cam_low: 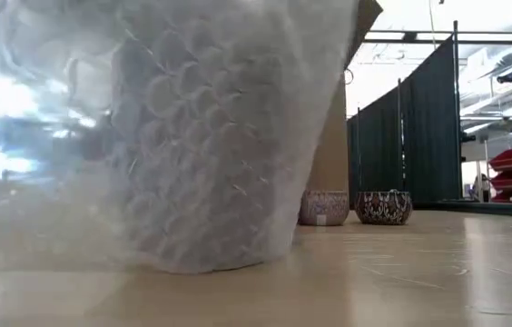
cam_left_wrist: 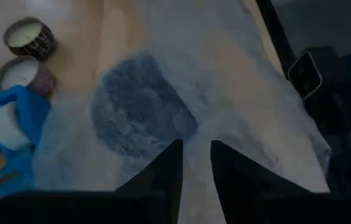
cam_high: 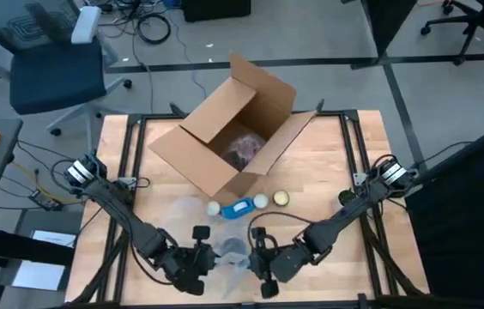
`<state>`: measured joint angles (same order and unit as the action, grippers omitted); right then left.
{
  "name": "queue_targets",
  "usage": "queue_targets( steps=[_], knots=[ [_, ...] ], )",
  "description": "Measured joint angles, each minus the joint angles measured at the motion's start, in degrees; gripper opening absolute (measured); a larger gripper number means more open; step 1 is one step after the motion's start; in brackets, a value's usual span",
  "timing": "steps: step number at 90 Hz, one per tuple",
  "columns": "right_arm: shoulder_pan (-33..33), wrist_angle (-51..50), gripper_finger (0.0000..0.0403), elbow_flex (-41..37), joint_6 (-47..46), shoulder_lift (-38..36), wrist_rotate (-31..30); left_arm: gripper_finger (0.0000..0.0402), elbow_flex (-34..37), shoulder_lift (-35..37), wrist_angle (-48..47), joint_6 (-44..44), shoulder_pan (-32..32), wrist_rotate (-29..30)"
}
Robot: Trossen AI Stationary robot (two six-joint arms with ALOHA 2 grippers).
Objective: Wrap mug
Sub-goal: Wrap the purple mug with the bubble wrap
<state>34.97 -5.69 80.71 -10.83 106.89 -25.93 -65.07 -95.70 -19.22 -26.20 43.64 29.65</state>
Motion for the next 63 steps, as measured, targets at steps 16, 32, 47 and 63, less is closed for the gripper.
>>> queue_targets(
  steps=[16,32,47,63],
  knots=[
    [-2.7,0.0,0.0,0.0,0.5,0.0,-0.9,0.0069,0.8,-0.3,2.7,0.0,0.4,0.0],
    [-5.2,0.1,0.0,0.0,2.0,0.0,-0.7,0.0069,0.8,-0.3,4.7,0.1,1.5,-0.6],
    [-7.5,0.7,0.0,0.0,3.2,0.4,3.9,0.0069,0.8,-0.3,5.3,0.0,2.2,-1.5],
    [-8.8,1.2,0.0009,0.1,2.3,2.3,6.1,0.0069,0.8,-0.3,5.5,0.1,2.3,-1.4]
  ],
)
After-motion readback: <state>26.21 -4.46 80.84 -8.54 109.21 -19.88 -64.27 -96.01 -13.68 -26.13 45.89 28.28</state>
